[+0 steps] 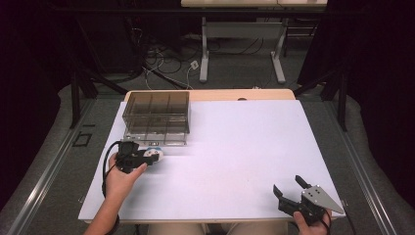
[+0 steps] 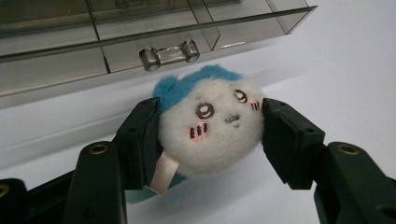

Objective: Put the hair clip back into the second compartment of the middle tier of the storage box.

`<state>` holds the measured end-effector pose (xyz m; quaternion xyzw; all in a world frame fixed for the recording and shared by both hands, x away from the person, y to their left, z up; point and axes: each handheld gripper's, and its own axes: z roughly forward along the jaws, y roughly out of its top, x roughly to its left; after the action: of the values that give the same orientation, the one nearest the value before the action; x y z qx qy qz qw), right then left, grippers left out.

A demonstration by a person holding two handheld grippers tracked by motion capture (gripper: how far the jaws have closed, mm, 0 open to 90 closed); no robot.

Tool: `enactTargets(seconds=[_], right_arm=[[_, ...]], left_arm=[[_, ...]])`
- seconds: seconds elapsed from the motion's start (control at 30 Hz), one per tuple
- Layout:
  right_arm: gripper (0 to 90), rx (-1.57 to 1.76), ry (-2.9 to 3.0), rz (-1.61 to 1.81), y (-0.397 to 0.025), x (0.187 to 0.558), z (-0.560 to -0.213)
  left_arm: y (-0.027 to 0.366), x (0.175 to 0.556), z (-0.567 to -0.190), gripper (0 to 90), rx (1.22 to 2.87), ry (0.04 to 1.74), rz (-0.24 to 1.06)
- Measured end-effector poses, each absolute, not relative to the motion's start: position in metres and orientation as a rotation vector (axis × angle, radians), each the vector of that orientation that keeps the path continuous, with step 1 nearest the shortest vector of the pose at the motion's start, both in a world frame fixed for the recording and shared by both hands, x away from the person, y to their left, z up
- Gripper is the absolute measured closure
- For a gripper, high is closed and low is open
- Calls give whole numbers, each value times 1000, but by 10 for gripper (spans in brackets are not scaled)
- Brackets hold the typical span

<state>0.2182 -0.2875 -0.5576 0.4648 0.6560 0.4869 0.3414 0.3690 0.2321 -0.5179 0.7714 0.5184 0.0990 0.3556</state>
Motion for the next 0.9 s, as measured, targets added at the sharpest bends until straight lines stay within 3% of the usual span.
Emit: enactTargets(seconds=[0.9], right_arm=[[152,1215,1702,1268,-288,218,-557]], left_arm=[[226,372,-499,403,1979,1293,355]])
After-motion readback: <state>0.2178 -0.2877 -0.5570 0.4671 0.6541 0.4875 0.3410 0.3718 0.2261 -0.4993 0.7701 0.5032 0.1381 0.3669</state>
